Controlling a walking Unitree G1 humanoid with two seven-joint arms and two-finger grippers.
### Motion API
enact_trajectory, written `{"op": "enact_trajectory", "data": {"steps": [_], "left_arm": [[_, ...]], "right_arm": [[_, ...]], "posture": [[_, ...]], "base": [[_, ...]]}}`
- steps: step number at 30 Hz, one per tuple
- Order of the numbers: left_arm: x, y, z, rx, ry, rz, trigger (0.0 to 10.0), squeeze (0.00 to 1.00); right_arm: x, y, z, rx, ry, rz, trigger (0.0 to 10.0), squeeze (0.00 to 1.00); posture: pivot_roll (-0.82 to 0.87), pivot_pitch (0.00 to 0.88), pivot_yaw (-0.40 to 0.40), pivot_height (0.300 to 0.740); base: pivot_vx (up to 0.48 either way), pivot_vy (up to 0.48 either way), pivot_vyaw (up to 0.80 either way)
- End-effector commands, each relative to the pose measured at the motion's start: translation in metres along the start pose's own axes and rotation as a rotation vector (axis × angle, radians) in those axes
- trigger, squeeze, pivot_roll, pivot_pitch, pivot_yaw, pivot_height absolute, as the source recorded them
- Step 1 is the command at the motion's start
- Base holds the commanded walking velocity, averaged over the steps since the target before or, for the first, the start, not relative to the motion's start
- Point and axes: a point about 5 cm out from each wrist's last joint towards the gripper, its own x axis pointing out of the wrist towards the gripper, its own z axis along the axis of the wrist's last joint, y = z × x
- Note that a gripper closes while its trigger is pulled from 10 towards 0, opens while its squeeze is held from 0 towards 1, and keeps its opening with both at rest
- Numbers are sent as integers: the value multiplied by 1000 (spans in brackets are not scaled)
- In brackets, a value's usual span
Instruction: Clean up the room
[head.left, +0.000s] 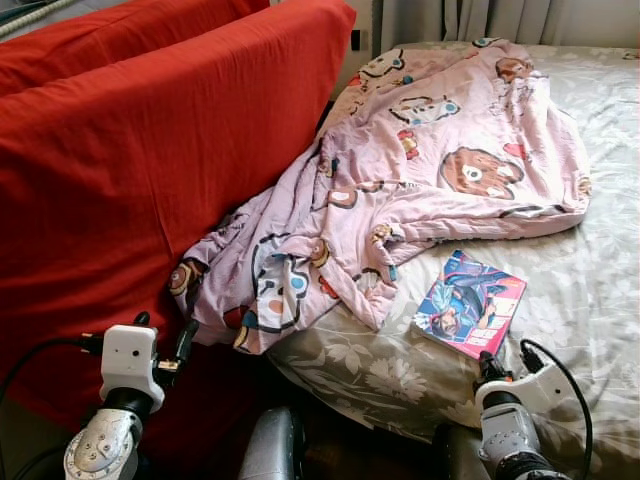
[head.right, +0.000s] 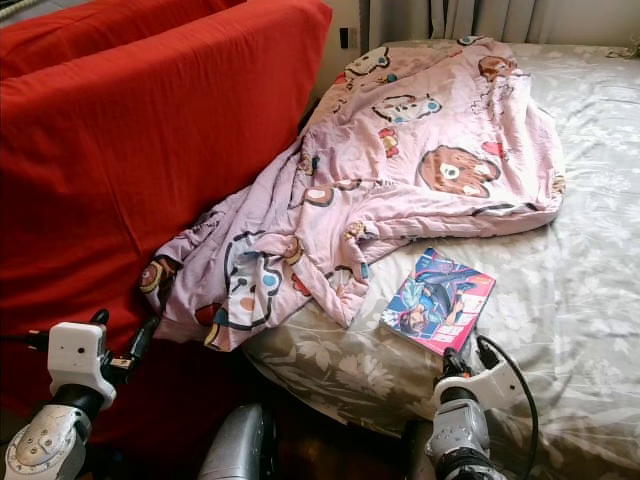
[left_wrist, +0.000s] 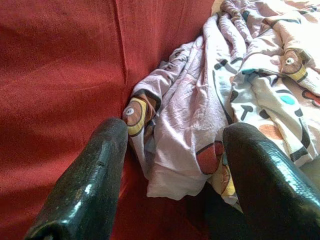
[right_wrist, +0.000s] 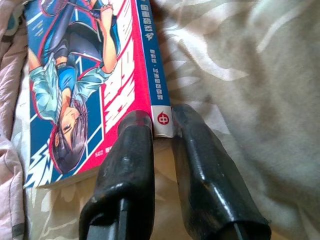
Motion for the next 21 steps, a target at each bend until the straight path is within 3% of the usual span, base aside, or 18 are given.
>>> {"op": "enact_trajectory", "data": {"steps": [1,3,4,5,10,11,21], "left_arm": [[0,3,-2,15,7,8,10000,0],[1,2,-4,11,9,10,10000,0],[2,2,-5,2,10,21,10000,0],[3,2,-6,-3,10,27,10000,0],[8,1,-6,-13,3,40,10000,0],[11,-1,-8,-49,2,63,10000,0],[20,-12,-17,-144,2,119,10000,0]], "right_arm": [[-1,2,-4,-29,6,-1,0,0],[1,7,0,-97,-15,29,0,0],[2,15,4,-253,-47,79,0,0],[2,19,6,-311,-63,101,0,0],[4,31,15,-367,-123,152,0,0],[5,41,20,-415,-163,201,0,0],[-4,60,29,-622,-287,372,0,0]], "posture": [[236,61,124,581],[230,52,118,581],[225,44,112,581],[219,37,106,581],[209,26,95,581],[178,11,84,581],[105,0,33,581]], "base": [[0,0,0],[0,0,0],[0,0,0],[0,0,0],[0,0,0],[0,0,0],[0,0,0]]}}
